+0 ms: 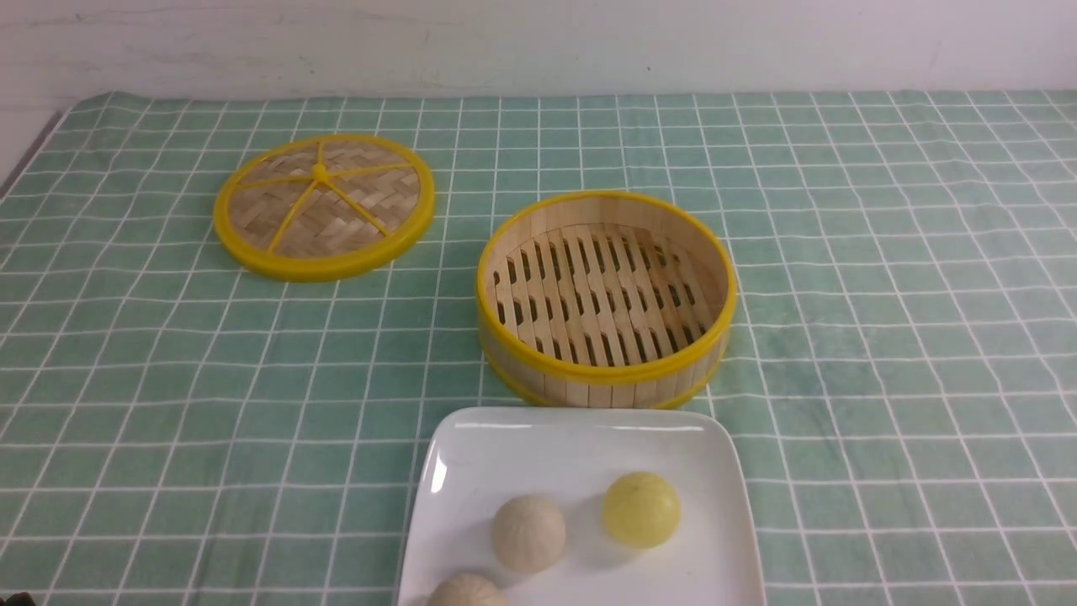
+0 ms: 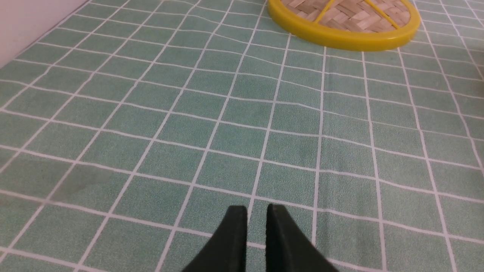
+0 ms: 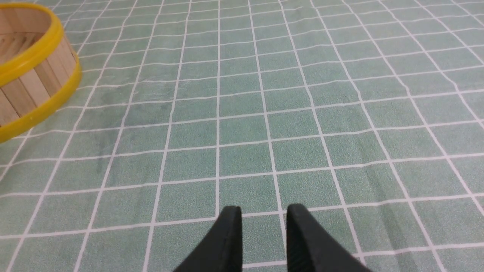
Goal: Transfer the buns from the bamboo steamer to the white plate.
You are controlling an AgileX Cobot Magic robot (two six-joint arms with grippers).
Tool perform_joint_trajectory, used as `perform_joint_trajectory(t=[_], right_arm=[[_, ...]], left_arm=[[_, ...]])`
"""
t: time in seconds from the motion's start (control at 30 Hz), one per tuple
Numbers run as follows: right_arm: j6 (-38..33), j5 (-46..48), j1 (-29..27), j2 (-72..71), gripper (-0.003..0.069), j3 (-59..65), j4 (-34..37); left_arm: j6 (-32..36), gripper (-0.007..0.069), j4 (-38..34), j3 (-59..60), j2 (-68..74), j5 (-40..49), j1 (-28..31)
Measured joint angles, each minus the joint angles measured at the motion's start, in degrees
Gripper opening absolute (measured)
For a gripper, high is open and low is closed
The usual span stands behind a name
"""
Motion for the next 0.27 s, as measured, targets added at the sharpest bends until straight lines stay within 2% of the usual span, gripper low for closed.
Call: perform_joint_trajectory(t=[0.27], right_arm=[[0.0,0.0,0.0,0.0,0.0198,0.0,0.0]], left_arm=[[0.0,0.0116,0.0,0.0,0.0,0.0,0.0]])
